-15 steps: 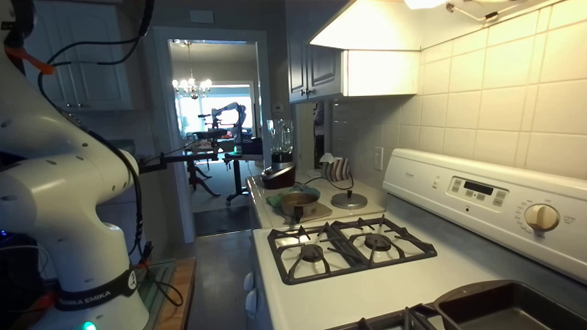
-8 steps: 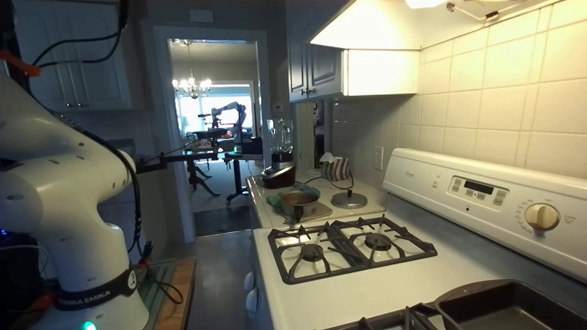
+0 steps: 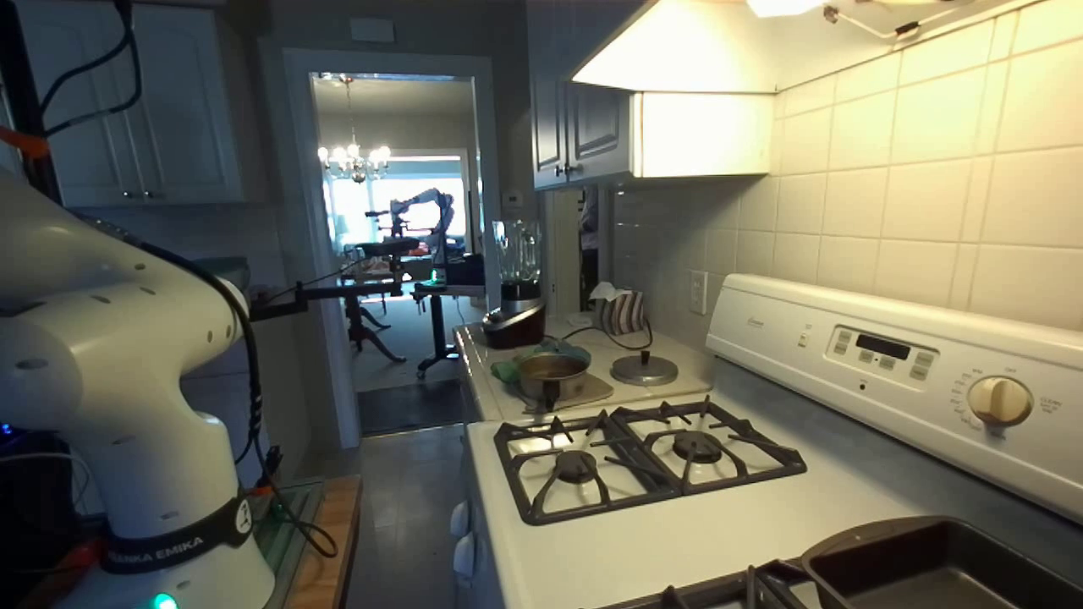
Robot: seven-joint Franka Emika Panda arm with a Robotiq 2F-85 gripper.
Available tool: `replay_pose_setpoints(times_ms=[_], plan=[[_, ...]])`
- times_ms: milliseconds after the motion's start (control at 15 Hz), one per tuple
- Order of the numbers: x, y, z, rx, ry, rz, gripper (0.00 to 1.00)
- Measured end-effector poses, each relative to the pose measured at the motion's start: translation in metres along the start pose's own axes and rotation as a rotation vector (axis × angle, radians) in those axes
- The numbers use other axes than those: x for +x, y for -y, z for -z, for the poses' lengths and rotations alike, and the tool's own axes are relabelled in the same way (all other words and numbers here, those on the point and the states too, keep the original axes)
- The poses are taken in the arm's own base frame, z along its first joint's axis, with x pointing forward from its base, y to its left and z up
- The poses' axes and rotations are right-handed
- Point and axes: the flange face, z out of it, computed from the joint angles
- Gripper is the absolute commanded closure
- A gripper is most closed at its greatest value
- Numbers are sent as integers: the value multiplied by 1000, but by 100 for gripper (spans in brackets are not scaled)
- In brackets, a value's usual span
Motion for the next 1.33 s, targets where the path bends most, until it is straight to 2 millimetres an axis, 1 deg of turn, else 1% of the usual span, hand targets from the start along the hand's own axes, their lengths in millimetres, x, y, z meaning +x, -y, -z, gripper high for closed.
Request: replay_pose_setpoints(times_ms=[200,400,533,800,1000,1333], plan=[[-5,14,-9,70,98,58,0],[-14,39,-18,152,212,136,0],[-16,55,-23,190,258,182,0],[-15,86,-35,232,282,249,0],[-19,113,-48,267,302,299,0],[-36,151,-72,332,316,362,0]])
